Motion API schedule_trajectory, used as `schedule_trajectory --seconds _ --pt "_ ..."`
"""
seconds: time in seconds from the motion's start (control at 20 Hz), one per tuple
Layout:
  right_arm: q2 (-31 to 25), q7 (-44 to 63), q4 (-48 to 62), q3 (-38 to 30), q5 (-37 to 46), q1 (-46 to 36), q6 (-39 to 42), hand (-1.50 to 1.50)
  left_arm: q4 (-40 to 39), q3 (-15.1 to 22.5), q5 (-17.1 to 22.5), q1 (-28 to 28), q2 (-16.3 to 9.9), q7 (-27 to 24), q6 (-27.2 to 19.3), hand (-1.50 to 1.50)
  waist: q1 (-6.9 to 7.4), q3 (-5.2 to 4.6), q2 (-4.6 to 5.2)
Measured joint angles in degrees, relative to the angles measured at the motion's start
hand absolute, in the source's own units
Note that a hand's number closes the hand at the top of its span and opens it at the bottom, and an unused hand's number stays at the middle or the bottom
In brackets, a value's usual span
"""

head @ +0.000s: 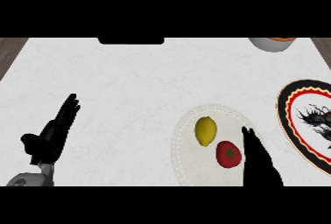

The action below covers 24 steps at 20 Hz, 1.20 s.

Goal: Pick the tomato from the placemat and place it in the plate

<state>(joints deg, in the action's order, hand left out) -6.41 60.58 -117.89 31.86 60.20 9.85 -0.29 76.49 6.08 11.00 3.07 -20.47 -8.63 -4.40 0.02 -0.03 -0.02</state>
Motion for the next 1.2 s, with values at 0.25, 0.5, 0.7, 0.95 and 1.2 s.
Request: schedule_trajectory --seconds 0.25,0.5,0.7,0.95,1.2 --pt "1.7 -0.2 2.6 -3.0 -1.9 -2.1 3.5 -1.5 1.6 -0.8 -0.8 -0.8 0.2 1.0 0.5 0.0 0.09 0.02 0.01" --pt "3.2 -1.1 6.4 -4.4 -1.8 -3.2 4.4 -1.5 0.5 -2.6 -1.5 -0.4 0.9 0.4 2.3 0.0 0.01 0.03 0.01" --pt "3.4 -2.2 10.4 -6.0 -1.0 -3.4 4.4 -1.5 -1.0 -2.9 -2.8 0.0 2.2 -0.5 2.4 0.0 -0.04 0.02 0.02" --pt "3.9 -3.5 15.0 -8.7 -0.8 -4.8 3.8 -1.5 0.3 -3.8 -4.0 -0.4 3.4 0.5 2.8 0.0 0.0 0.03 0.01" --pt "3.3 -8.1 18.0 -11.1 -4.8 -5.9 4.1 1.5 -0.9 -5.3 -4.6 0.0 3.4 -0.2 4.6 0.0 -0.04 -0.15 -0.19"
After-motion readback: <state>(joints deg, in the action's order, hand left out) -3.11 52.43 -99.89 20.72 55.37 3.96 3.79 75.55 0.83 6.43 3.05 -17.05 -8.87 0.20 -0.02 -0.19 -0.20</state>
